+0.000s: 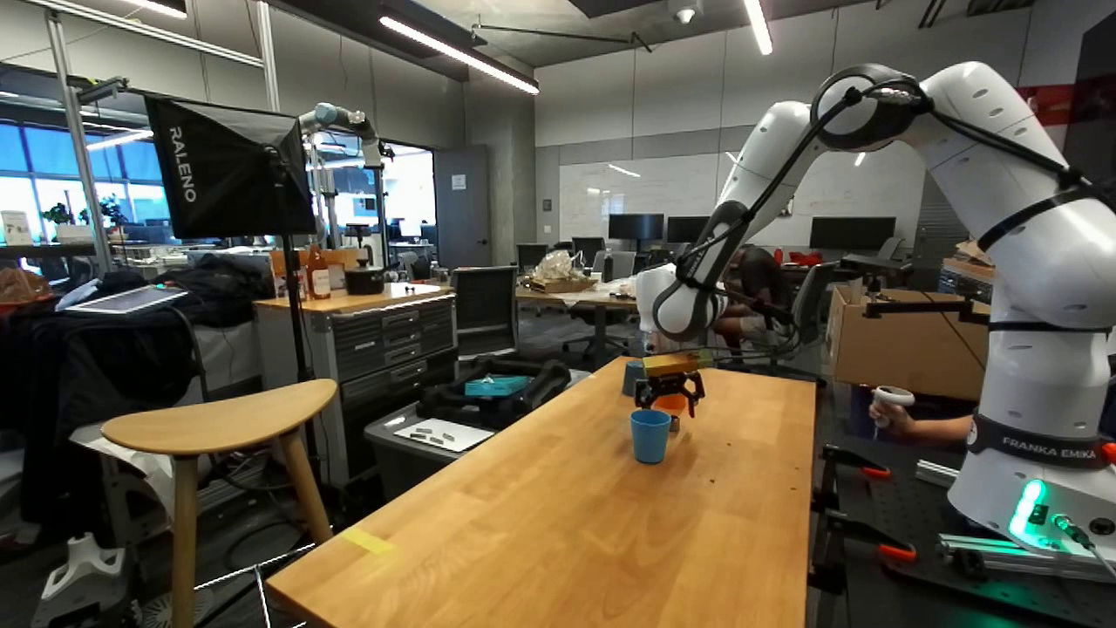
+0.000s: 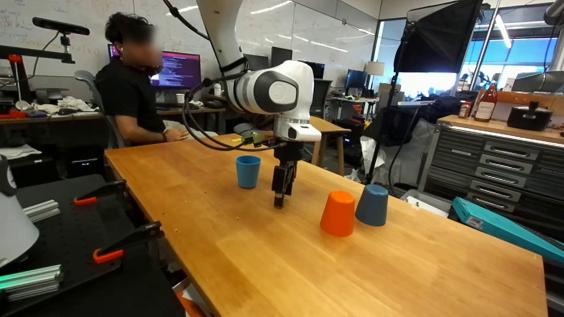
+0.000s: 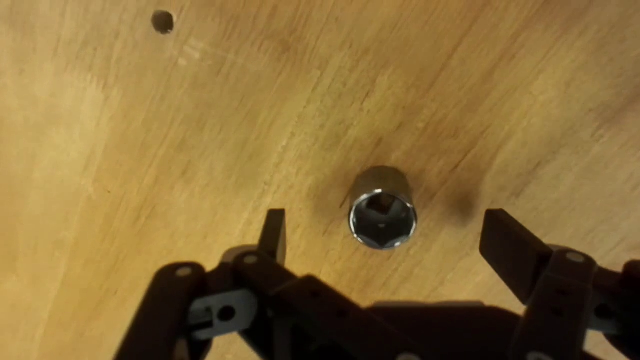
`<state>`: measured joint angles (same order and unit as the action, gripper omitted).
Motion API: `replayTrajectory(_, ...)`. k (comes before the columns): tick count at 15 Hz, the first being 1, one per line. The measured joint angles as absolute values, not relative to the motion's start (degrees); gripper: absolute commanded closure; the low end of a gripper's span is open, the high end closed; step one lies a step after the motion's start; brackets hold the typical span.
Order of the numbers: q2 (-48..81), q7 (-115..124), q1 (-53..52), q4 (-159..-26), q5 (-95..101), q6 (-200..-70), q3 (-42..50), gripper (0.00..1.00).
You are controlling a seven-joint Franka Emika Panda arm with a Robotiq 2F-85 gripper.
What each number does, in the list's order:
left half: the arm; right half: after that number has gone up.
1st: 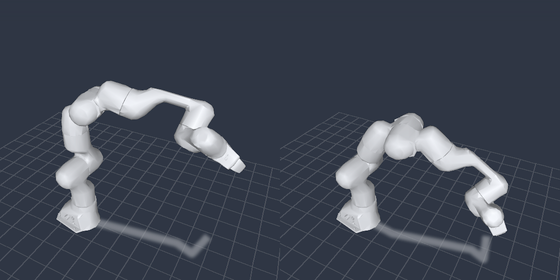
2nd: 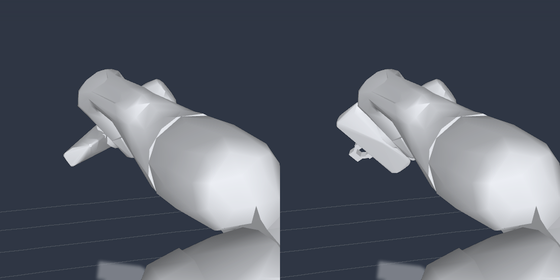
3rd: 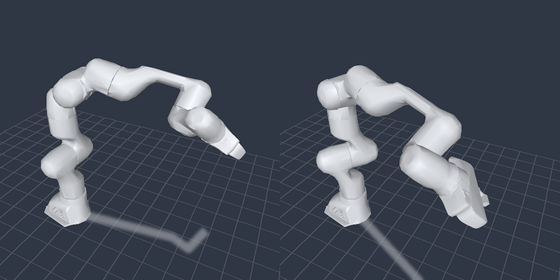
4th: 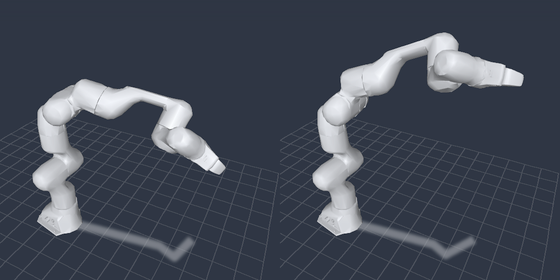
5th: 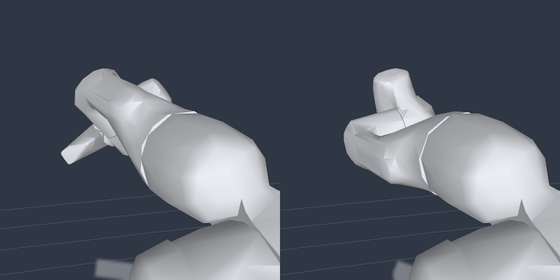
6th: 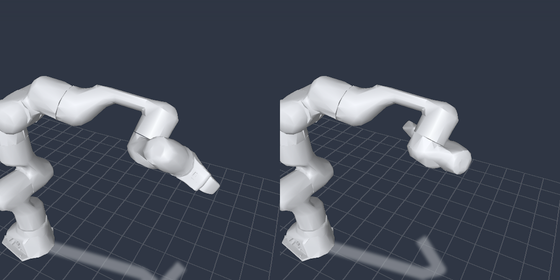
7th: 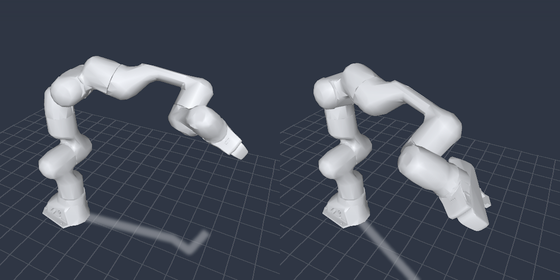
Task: Put the silver object into the blue cup.
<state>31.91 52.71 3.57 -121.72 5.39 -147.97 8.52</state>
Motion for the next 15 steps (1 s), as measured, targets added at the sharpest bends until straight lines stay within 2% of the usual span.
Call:
replayTrajectory(2, 32.6, 52.7, 3.5, -121.7, 4.8, -147.9, 8.5, 0.30)
replayTrajectory(3, 32.9, 52.6, 3.5, -121.7, 4.3, -147.9, 8.5, 0.36)
replayTrajectory(6, 33.0, 52.0, 3.5, -121.6, 2.4, -147.9, 8.5, 0.62)
replayTrajectory(10, 32.7, 50.8, 3.6, -121.6, 0.2, -147.5, 8.5, 0.90)
replayTrajectory(12, 31.8, 48.8, 3.8, -121.7, -1.5, -146.7, 8.5, 0.93)
replayTrajectory(15, 28.6, 44.8, 4.0, -121.8, -4.3, -145.1, 8.5, 0.92)
